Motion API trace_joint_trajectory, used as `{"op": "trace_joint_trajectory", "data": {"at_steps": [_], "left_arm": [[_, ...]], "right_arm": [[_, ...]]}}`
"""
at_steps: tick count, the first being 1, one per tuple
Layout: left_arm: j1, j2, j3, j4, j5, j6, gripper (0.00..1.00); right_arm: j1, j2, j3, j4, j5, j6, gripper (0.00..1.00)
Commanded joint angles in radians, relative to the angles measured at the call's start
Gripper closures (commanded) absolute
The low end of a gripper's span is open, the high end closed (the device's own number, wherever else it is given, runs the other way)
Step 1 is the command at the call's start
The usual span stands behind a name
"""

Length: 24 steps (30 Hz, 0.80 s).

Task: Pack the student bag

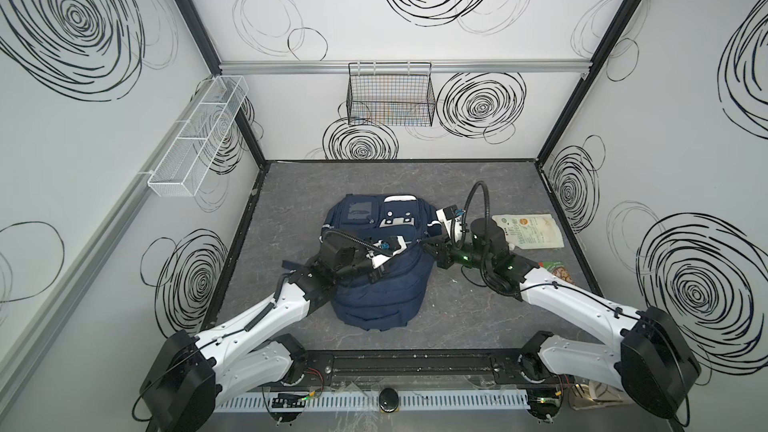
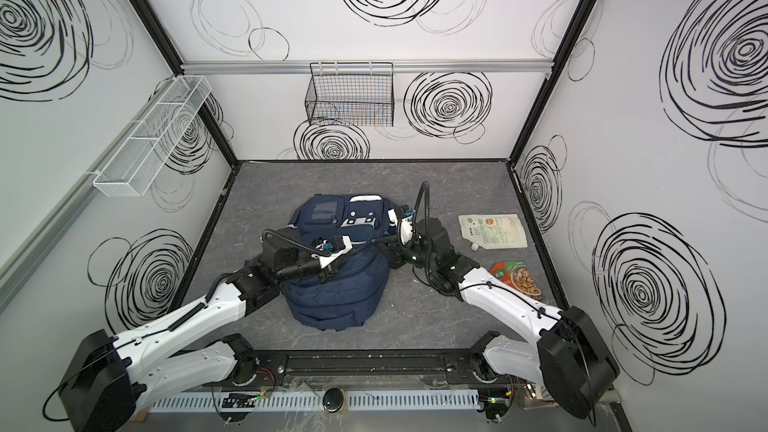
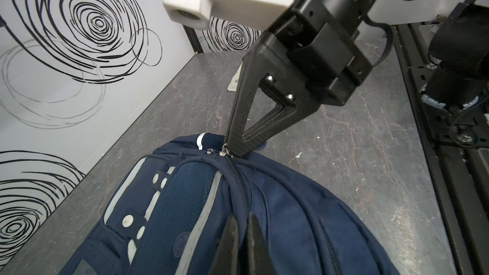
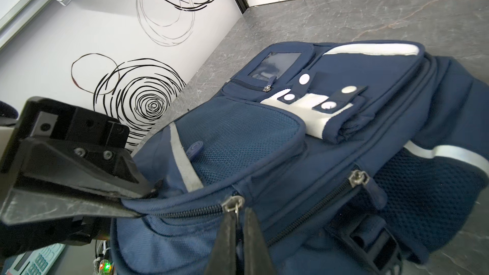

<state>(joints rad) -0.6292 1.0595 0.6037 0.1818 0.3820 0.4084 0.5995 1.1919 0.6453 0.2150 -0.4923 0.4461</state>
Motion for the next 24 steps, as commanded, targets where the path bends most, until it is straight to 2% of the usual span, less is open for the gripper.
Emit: {"op": "trace_joint_trajectory", "data": {"at_steps": [1, 6, 12, 20, 21, 22, 23, 24], "left_arm": [[0.069, -0.019, -0.014, 0.050, -0.057, -0.025, 1.00], [0.097, -0.033, -0.075, 0.088, -0.101, -0.038, 1.00], [0.109, -0.021, -0.058, 0.084, -0.127, -0.070, 1.00], [0.149, -0.019, -0.047, 0.073, -0.164, -0.111, 1.00], [0.149, -0.023, -0.049, 0.079, -0.165, -0.114, 0.99], [0.148, -0.028, -0.051, 0.085, -0.165, -0.119, 0.90], [0.149, -0.033, -0.051, 0.090, -0.164, -0.124, 0.80], [0.150, -0.036, -0.048, 0.091, -0.163, -0.124, 0.65]], "right_arm": [[-0.110, 0.029, 0.019, -0.055, 0.252, 0.069, 1.00], [-0.119, 0.064, 0.013, -0.005, 0.230, 0.102, 1.00], [-0.138, 0.128, 0.049, -0.045, 0.217, 0.096, 1.00], [-0.145, 0.184, 0.083, -0.015, 0.171, 0.148, 0.99], [-0.145, 0.187, 0.089, -0.016, 0.167, 0.151, 0.95], [-0.145, 0.187, 0.097, -0.021, 0.163, 0.155, 0.81], [-0.144, 0.183, 0.104, -0.027, 0.165, 0.157, 0.61], [-0.145, 0.178, 0.105, -0.031, 0.167, 0.158, 0.51]]}}
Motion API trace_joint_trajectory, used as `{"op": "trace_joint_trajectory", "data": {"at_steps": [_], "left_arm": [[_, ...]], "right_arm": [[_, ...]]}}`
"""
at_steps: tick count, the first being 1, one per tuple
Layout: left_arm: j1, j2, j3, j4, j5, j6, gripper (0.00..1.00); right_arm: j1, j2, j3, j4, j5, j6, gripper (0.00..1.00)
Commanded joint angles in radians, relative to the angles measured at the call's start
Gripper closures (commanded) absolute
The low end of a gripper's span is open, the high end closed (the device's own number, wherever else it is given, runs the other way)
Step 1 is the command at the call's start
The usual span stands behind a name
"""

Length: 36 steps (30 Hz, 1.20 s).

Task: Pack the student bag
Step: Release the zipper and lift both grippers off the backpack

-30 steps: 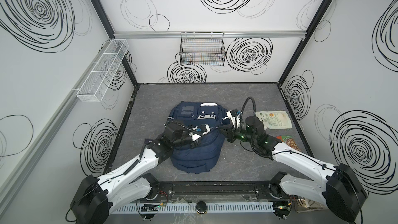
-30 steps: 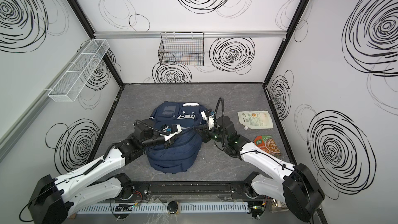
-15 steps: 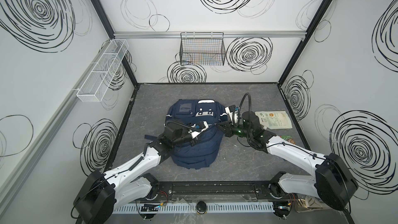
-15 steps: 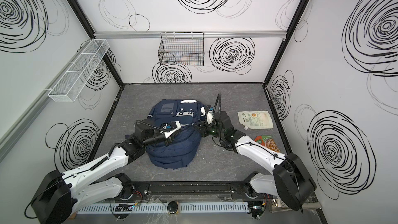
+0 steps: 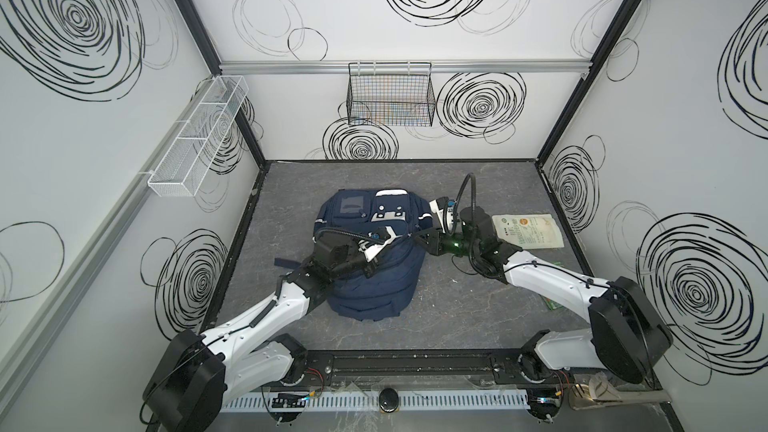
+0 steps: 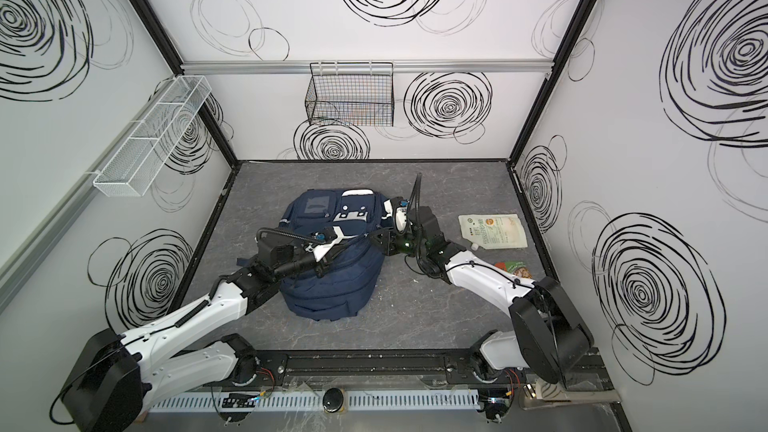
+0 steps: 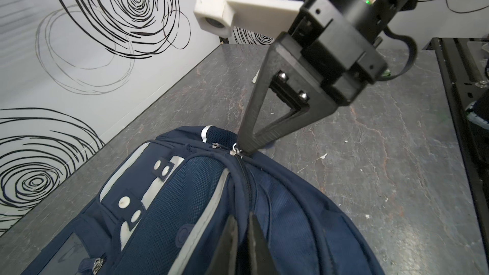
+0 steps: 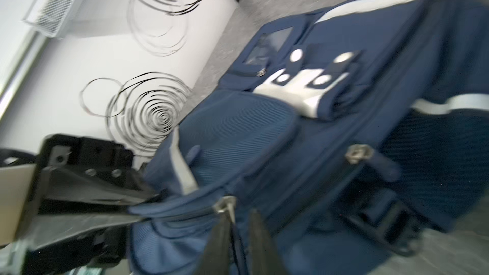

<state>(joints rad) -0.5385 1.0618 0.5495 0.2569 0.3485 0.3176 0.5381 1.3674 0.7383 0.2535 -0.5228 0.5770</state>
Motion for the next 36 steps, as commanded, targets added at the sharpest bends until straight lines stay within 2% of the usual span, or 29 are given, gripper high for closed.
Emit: {"op": "trace_joint_trajectory", "data": {"at_steps": [1, 2, 7, 11, 16, 20, 22, 24, 25, 26, 28, 32, 34, 36], "left_arm": [[0.060, -0.045, 0.007, 0.020, -0.137, -0.040, 0.46], [0.059, -0.051, 0.011, 0.024, -0.143, -0.049, 0.42], [0.059, -0.107, -0.004, 0.050, -0.191, -0.068, 0.40], [0.059, -0.191, -0.044, 0.103, -0.305, -0.102, 0.26], [0.075, -0.300, -0.098, 0.195, -0.450, -0.168, 0.10], [0.172, -0.316, -0.073, 0.199, -0.487, -0.309, 0.08], [0.232, -0.298, -0.069, 0.188, -0.487, -0.380, 0.07], [0.261, -0.276, -0.080, 0.192, -0.535, -0.418, 0.06], [0.269, -0.267, -0.101, 0.217, -0.575, -0.432, 0.05], [0.275, -0.261, -0.130, 0.257, -0.619, -0.440, 0.05], [0.285, -0.248, -0.195, 0.380, -0.703, -0.421, 0.04], [0.308, -0.192, -0.309, 0.579, -0.892, -0.383, 0.06], [0.317, -0.150, -0.355, 0.647, -0.940, -0.362, 0.06], [0.326, -0.106, -0.396, 0.719, -0.961, -0.328, 0.06]], "right_arm": [[-0.083, -0.008, 0.011, -0.074, 0.203, 0.024, 0.45], [-0.084, -0.021, 0.005, -0.074, 0.211, 0.021, 0.44], [-0.093, -0.098, -0.044, -0.067, 0.273, 0.013, 0.37], [-0.119, -0.155, -0.081, -0.052, 0.329, 0.014, 0.33], [-0.155, -0.186, -0.090, -0.062, 0.342, 0.002, 0.32], [-0.194, -0.191, -0.105, -0.085, 0.450, -0.025, 0.24], [-0.237, -0.195, -0.119, -0.094, 0.501, -0.006, 0.23], [-0.276, -0.204, -0.126, -0.099, 0.550, 0.008, 0.23], [-0.286, -0.207, -0.130, -0.103, 0.605, 0.009, 0.19], [-0.290, -0.209, -0.137, -0.098, 0.682, 0.008, 0.11], [-0.297, -0.209, -0.176, -0.049, 0.864, 0.009, 0.00], [-0.307, -0.195, -0.326, 0.177, 1.255, -0.009, 0.00], [-0.325, -0.164, -0.363, 0.303, 1.344, -0.079, 0.00], [-0.361, -0.146, -0.343, 0.332, 1.246, -0.167, 0.00]]}}
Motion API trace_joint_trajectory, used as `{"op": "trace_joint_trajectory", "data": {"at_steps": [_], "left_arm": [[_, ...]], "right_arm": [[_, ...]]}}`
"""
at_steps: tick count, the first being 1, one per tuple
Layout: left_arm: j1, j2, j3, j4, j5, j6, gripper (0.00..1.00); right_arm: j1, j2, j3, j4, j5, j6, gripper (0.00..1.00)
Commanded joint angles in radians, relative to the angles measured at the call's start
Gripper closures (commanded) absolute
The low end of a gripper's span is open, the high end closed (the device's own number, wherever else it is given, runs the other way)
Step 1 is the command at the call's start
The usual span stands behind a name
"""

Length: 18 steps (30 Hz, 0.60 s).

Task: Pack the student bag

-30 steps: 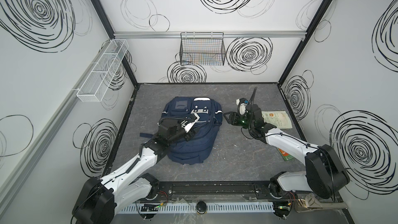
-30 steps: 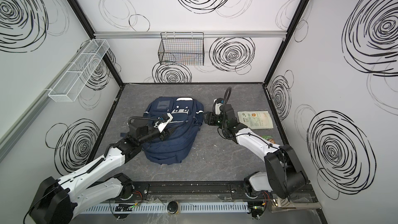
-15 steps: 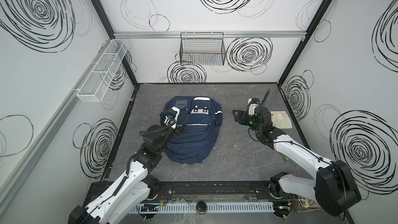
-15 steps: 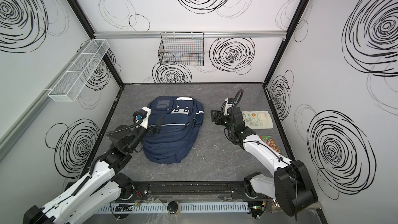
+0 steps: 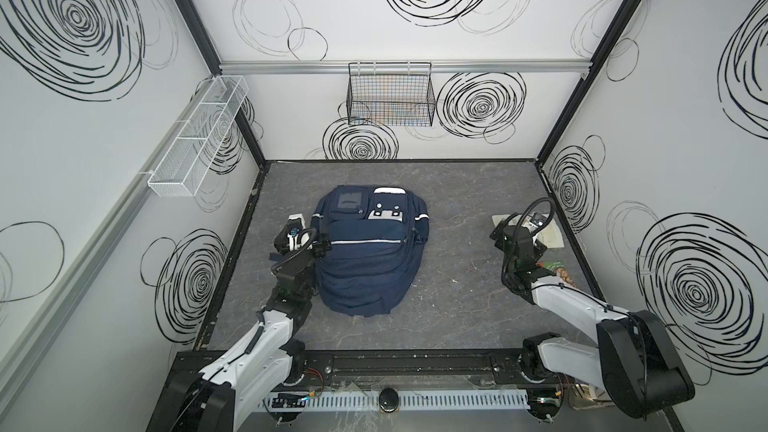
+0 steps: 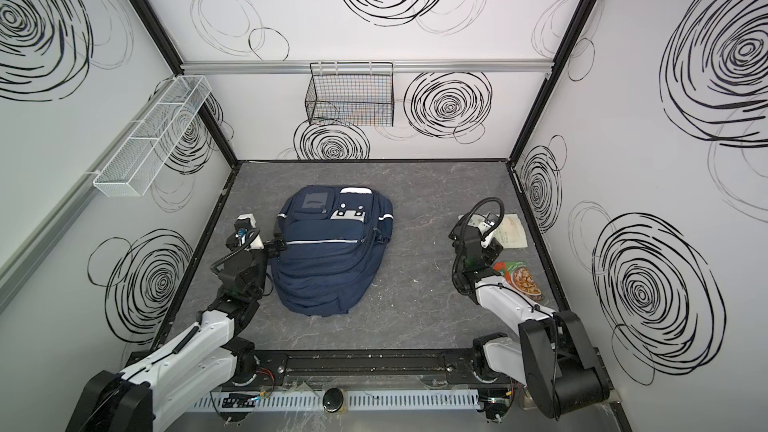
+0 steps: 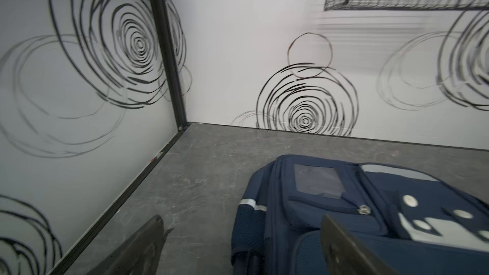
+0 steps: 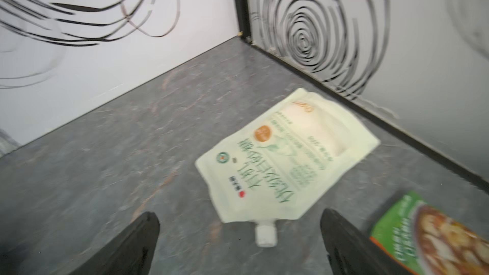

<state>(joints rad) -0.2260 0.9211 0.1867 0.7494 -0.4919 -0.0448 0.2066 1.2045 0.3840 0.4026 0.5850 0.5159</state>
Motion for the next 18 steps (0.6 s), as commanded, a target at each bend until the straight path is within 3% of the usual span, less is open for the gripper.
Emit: {"op": "trace_joint_trajectory", "data": {"at_steps": [1, 6, 9, 11, 14, 18], "left_arm": [[0.019, 0.065, -0.056, 0.270, -0.120, 0.056, 0.06], [0.075, 0.178, -0.112, 0.395, -0.098, 0.061, 0.05], [0.147, 0.228, -0.161, 0.544, 0.058, 0.013, 0.04], [0.175, 0.273, -0.171, 0.628, 0.157, 0.025, 0.04], [0.188, 0.264, -0.116, 0.497, 0.269, 0.026, 0.04], [0.229, 0.320, -0.133, 0.611, 0.401, -0.021, 0.03]], "right_arm": [[-0.039, 0.032, 0.010, 0.236, 0.100, -0.166, 0.00], [-0.044, 0.138, -0.007, 0.361, 0.060, -0.289, 0.00], [-0.045, 0.227, -0.052, 0.498, 0.001, -0.354, 0.00], [-0.042, 0.242, -0.010, 0.444, -0.087, -0.387, 0.00], [-0.040, 0.250, -0.007, 0.456, -0.169, -0.483, 0.00], [-0.058, 0.231, -0.114, 0.661, -0.269, -0.567, 0.00]]}}
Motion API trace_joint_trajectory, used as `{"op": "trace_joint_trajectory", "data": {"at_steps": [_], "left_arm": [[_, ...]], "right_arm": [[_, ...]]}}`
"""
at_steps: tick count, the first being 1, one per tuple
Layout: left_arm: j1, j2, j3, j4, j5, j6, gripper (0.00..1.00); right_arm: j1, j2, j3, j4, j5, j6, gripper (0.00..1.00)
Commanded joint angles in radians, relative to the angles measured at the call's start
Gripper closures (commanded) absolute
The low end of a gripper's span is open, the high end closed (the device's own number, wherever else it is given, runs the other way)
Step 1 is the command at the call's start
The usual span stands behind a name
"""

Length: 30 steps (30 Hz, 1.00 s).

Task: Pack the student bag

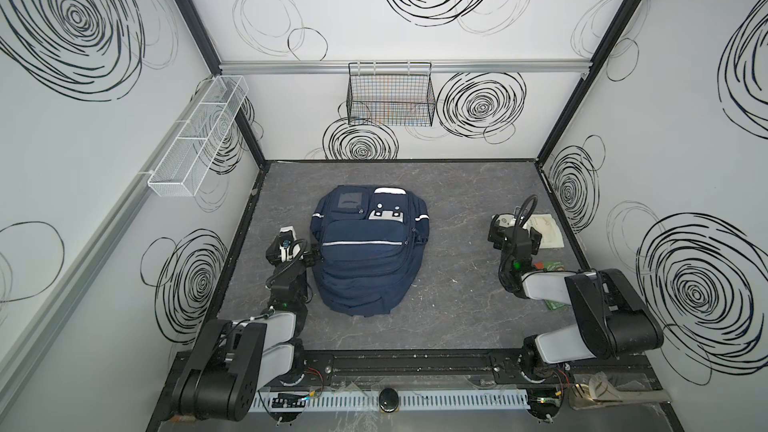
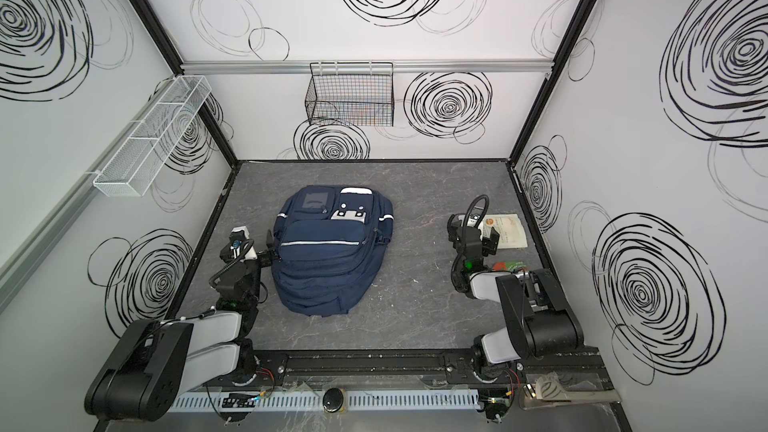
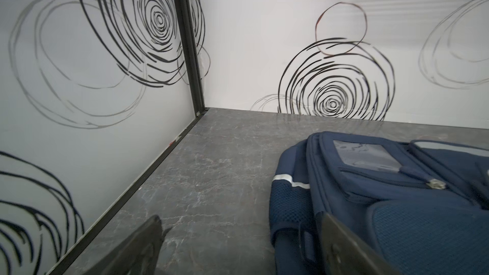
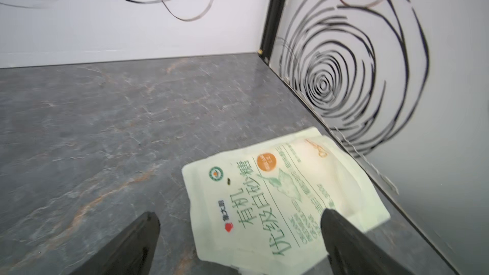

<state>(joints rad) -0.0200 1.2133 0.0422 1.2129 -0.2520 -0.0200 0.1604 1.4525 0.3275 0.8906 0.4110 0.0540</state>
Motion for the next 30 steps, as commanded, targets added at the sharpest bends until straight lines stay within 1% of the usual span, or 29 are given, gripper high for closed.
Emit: {"op": "trace_joint_trajectory", "data": {"at_steps": [1, 2, 3, 4, 5, 6, 7, 8, 9, 10, 11, 12, 13, 14, 15, 16, 17, 18, 19, 20, 22, 23, 25, 26, 30], "left_arm": [[0.038, 0.052, 0.008, 0.180, 0.198, -0.055, 0.02], [0.049, 0.090, 0.001, 0.236, 0.230, -0.066, 0.02], [0.067, 0.151, -0.009, 0.318, 0.287, -0.070, 0.01], [0.079, 0.223, -0.018, 0.420, 0.359, -0.065, 0.02], [0.082, 0.299, -0.020, 0.518, 0.407, -0.060, 0.05], [0.087, 0.371, -0.018, 0.601, 0.454, -0.055, 0.07], [0.112, 0.348, -0.005, 0.534, 0.507, -0.065, 0.10], [0.111, 0.310, 0.005, 0.460, 0.475, -0.068, 0.10], [0.102, 0.290, 0.015, 0.408, 0.410, -0.076, 0.08], [0.089, 0.295, 0.025, 0.399, 0.363, -0.079, 0.04], [0.081, 0.307, 0.034, 0.404, 0.336, -0.082, 0.02], [0.074, 0.311, 0.045, 0.387, 0.317, -0.080, 0.04], [0.060, 0.295, 0.061, 0.331, 0.290, -0.069, 0.04], [0.031, 0.289, 0.081, 0.285, 0.222, -0.058, 0.04], [-0.011, 0.286, 0.110, 0.224, 0.134, -0.037, 0.04], [-0.044, 0.283, 0.136, 0.174, 0.041, -0.016, 0.04], [-0.059, 0.284, 0.134, 0.182, 0.016, -0.010, 0.04], [-0.053, 0.284, 0.128, 0.192, 0.020, -0.015, 0.04], [-0.054, 0.282, 0.129, 0.189, 0.017, -0.014, 0.04], [-0.054, 0.283, 0.126, 0.195, 0.018, -0.014, 0.04], [-0.055, 0.282, 0.125, 0.195, 0.018, -0.014, 0.04], [-0.059, 0.282, 0.127, 0.197, 0.012, -0.009, 0.04], [-0.083, 0.286, 0.122, 0.212, -0.012, 0.012, 0.04], [-0.086, 0.285, 0.117, 0.220, -0.016, 0.014, 0.04], [-0.089, 0.287, 0.122, 0.213, -0.017, 0.017, 0.04]], "right_arm": [[-0.018, -0.021, -0.068, 0.194, -0.095, -0.099, 0.00], [-0.026, -0.028, -0.074, 0.191, -0.106, -0.089, 0.00], [-0.043, -0.035, -0.094, 0.219, -0.123, -0.074, 0.00], [-0.081, -0.048, -0.135, 0.268, -0.143, -0.031, 0.00], [-0.135, -0.049, -0.191, 0.358, -0.204, 0.018, 0.00], [-0.217, -0.004, -0.259, 0.516, -0.298, 0.065, 0.00], [-0.269, 0.042, -0.286, 0.640, -0.373, 0.091, 0.00], [-0.288, 0.065, -0.280, 0.679, -0.461, 0.055, 0.00], [-0.283, 0.076, -0.235, 0.623, -0.493, 0.036, 0.00], [-0.264, 0.063, -0.169, 0.481, -0.491, 0.024, 0.00], [-0.237, 0.035, -0.120, 0.336, -0.435, 0.026, 0.00], [-0.216, 0.017, -0.099, 0.226, -0.385, 0.033, 0.00], [-0.218, 0.047, -0.133, 0.352, -0.395, 0.013, 0.00], [-0.217, 0.053, -0.154, 0.412, -0.403, -0.008, 0.00], [-0.217, 0.054, -0.150, 0.415, -0.404, -0.009, 0.00], [-0.216, 0.038, -0.131, 0.355, -0.404, -0.009, 0.00], [-0.216, 0.018, -0.101, 0.272, -0.383, 0.028, 0.00], [-0.215, 0.028, -0.110, 0.267, -0.385, 0.027, 0.00], [-0.214, 0.034, -0.130, 0.336, -0.389, 0.019, 0.00], [-0.215, 0.033, -0.128, 0.336, -0.391, 0.013, 0.00], [-0.214, 0.020, -0.108, 0.266, -0.383, 0.029, 0.00], [-0.214, 0.027, -0.121, 0.309, -0.387, 0.019, 0.00], [-0.211, 0.018, -0.110, 0.270, -0.378, 0.027, 0.00], [-0.211, 0.023, -0.115, 0.293, -0.379, 0.022, 0.00], [-0.212, 0.020, -0.110, 0.275, -0.380, 0.026, 0.00]]}}
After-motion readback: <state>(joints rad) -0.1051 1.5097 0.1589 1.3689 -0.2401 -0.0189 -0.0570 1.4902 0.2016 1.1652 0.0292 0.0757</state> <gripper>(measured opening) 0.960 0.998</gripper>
